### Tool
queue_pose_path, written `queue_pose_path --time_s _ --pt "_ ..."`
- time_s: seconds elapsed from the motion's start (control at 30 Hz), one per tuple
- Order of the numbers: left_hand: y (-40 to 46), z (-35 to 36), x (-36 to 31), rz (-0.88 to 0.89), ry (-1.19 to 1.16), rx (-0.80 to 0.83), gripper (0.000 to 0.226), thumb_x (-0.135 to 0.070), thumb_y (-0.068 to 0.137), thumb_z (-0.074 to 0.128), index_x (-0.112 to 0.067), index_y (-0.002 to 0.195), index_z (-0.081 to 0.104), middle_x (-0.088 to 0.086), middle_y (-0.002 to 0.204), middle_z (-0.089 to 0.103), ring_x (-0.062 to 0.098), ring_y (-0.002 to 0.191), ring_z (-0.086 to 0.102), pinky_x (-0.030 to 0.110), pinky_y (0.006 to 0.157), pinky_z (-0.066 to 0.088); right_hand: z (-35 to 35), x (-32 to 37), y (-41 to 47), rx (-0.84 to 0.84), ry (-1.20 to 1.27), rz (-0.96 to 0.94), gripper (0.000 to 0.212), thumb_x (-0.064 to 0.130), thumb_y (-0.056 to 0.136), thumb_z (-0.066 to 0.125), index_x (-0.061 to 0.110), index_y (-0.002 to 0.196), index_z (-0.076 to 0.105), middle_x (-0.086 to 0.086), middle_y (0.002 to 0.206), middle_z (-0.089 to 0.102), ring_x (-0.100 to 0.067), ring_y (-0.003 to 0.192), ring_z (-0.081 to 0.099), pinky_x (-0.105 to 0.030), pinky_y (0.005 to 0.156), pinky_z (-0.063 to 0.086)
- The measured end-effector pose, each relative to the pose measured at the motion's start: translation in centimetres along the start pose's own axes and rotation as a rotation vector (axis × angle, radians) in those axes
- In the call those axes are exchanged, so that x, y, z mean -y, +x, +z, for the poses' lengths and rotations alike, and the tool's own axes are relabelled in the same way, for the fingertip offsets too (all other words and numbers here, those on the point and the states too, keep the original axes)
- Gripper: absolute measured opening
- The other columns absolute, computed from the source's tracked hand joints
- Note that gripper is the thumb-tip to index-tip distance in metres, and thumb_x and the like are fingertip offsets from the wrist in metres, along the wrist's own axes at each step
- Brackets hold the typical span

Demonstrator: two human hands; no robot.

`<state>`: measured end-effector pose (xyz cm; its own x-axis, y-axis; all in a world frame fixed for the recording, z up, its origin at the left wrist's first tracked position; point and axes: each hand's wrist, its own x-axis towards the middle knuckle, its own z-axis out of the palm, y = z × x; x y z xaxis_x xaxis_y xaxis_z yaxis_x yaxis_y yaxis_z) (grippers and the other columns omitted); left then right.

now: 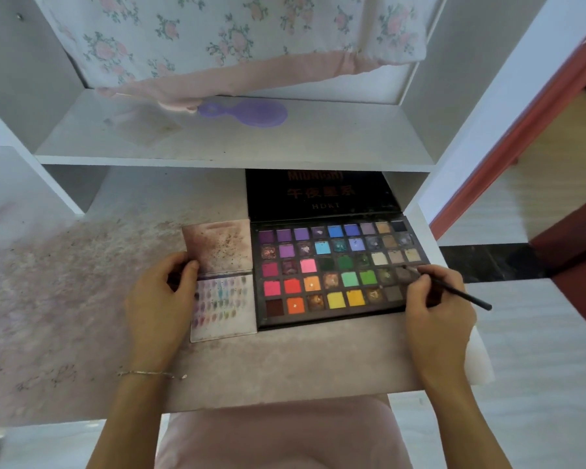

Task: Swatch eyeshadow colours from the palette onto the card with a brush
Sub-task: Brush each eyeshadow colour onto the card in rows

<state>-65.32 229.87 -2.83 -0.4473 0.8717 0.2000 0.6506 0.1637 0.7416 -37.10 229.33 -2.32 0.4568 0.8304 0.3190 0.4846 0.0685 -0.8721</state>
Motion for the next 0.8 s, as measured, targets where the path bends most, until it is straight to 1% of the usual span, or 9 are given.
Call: queue_pose_path --time_s 0.03,0.17,0.27,0.33,0.47,0.53,0.6,0.73,0.8 --pt "-0.01 0.0 -0.05 -0.002 -0.003 0.004 0.021 -0.019 0.089 0.054 -0.013 0.106 0.066 0.004 0.092 0.067 0.011 0.073 0.051 0.022 0.061 0.034 -0.04 0.06 0.09 -0.009 -0.003 0.011 0.032 0.005 0.088 0.049 0.037 0.083 0.048 0.016 0.082 0.057 0.015 0.08 0.055 0.001 0.059 0.04" --pt "-0.03 -0.03 0.04 0.004 0.007 0.012 0.021 -0.019 0.09 0.053 -0.013 0.106 0.065 0.0 0.089 0.064 0.011 0.074 0.05 0.025 0.063 0.035 -0.02 -0.08 0.27 -0.007 -0.021 0.04 0.033 0.007 0.088 0.049 0.038 0.078 0.047 0.014 0.078 0.057 0.011 0.075 0.056 0.0 0.057 0.041" --pt "-0.01 0.01 0.17 0.0 -0.012 0.031 0.022 -0.019 0.09 0.052 -0.012 0.106 0.065 0.005 0.095 0.067 0.015 0.078 0.053 0.029 0.07 0.039 0.05 -0.18 0.3 0.04 -0.058 0.06 0.032 0.008 0.088 0.049 0.038 0.076 0.046 0.011 0.076 0.058 0.001 0.072 0.058 -0.008 0.052 0.043" --pt "0.02 0.04 0.2 -0.012 -0.025 0.041 0.023 -0.019 0.09 0.052 -0.012 0.107 0.064 0.007 0.098 0.067 0.016 0.081 0.055 0.031 0.074 0.041 0.08 -0.27 0.31 0.037 -0.068 0.067 0.032 0.008 0.088 0.05 0.037 0.074 0.046 0.008 0.076 0.059 -0.003 0.071 0.058 -0.01 0.055 0.04" --pt "0.12 0.01 0.09 -0.013 -0.032 0.05 0.023 -0.019 0.09 0.052 -0.012 0.108 0.064 0.007 0.099 0.067 0.017 0.082 0.055 0.032 0.075 0.042 0.12 -0.08 0.34 0.032 -0.052 0.048 0.033 0.007 0.088 0.049 0.038 0.075 0.046 0.01 0.076 0.058 -0.003 0.074 0.058 -0.009 0.055 0.042" --pt "0.09 -0.04 0.09 -0.012 -0.026 0.055 0.024 -0.019 0.09 0.051 -0.011 0.109 0.064 0.008 0.1 0.067 0.017 0.083 0.055 0.032 0.076 0.042 0.13 -0.07 0.36 0.042 -0.05 0.064 0.033 0.007 0.088 0.049 0.037 0.075 0.046 0.011 0.076 0.057 -0.003 0.074 0.058 -0.012 0.057 0.042" --pt "0.05 -0.08 0.11 -0.007 -0.016 0.052 0.023 -0.019 0.09 0.051 -0.011 0.109 0.064 0.009 0.101 0.067 0.016 0.082 0.054 0.031 0.075 0.041 0.08 -0.08 0.4 0.033 -0.051 0.072 0.033 0.006 0.088 0.05 0.036 0.074 0.046 0.01 0.074 0.057 -0.004 0.071 0.057 -0.014 0.057 0.042" --pt "0.03 -0.05 0.02 0.0 0.0 0.039 0.022 -0.018 0.09 0.052 -0.011 0.107 0.064 0.009 0.099 0.068 0.015 0.081 0.053 0.03 0.073 0.039 0.01 -0.1 0.36 0.034 -0.047 0.072 0.033 0.007 0.088 0.049 0.037 0.075 0.046 0.009 0.075 0.058 -0.004 0.073 0.058 -0.014 0.058 0.042" --pt "0.03 -0.05 -0.03 -0.003 -0.006 0.041 0.022 -0.017 0.09 0.052 -0.01 0.107 0.064 0.009 0.1 0.067 0.015 0.081 0.053 0.03 0.074 0.039 0.05 -0.15 0.39 0.026 -0.058 0.076 0.033 0.007 0.088 0.05 0.037 0.074 0.046 0.008 0.074 0.058 -0.005 0.072 0.058 -0.014 0.057 0.041"
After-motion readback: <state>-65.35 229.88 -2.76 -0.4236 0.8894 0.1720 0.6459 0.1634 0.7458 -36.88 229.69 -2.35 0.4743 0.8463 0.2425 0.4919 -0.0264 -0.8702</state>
